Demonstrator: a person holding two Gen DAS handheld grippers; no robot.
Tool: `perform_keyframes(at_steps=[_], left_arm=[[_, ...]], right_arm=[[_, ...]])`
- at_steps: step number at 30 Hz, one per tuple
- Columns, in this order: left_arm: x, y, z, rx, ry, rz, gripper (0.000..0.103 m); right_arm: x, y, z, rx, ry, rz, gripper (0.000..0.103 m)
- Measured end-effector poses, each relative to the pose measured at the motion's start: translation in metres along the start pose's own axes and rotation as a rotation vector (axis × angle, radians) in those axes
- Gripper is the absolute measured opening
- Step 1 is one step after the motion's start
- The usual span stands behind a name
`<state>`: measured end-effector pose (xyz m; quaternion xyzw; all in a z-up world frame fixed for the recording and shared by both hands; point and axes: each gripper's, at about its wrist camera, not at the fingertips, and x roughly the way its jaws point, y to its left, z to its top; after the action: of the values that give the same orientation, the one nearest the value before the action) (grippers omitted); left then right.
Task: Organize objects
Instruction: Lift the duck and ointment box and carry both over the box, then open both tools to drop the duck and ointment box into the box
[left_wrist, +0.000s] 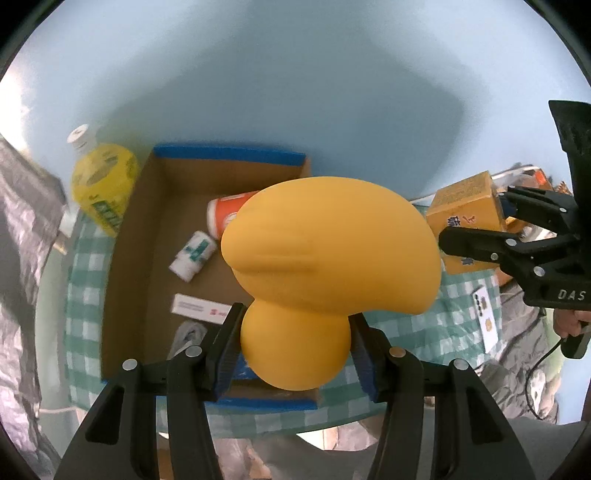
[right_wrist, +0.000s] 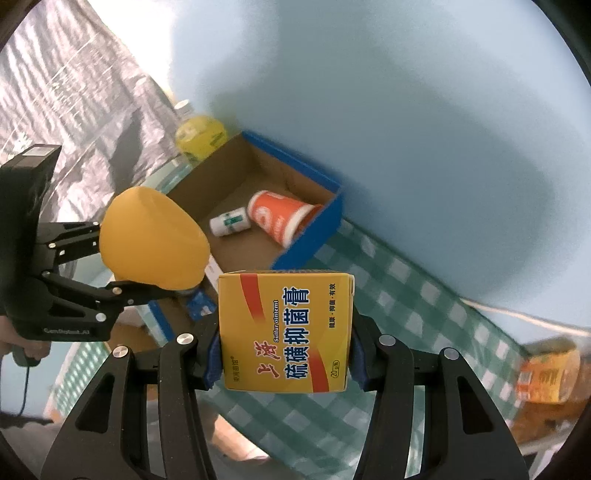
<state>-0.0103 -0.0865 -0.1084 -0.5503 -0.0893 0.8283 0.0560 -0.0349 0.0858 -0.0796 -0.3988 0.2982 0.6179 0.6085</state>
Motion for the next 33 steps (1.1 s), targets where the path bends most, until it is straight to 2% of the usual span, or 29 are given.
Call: perform_keyframes(at_steps=[12,19,20,33], left_arm=[[0.0,0.04,-0.015,-0.094,0.013,0.035,0.055],[0.019,0.062,-0.015,-0.115,0.05,0.04,0.055],[0.021,0.064,-0.015,-0.112,0.054,0.046,0.055],[0.062,0.098,-0.016,-0.153,0.144,0.093,0.055]], right_arm=[[0.039,0.034,0.033,-0.096,0.034,0.074,0.053],[0.064,0.049,0.053,-0.155,0.063,0.057,0.053],[0.069,0.051,0.055,-0.165,0.035,0.04,0.053],[0.132,0.058,0.072,-0.193,0.126,0.0,0.053]])
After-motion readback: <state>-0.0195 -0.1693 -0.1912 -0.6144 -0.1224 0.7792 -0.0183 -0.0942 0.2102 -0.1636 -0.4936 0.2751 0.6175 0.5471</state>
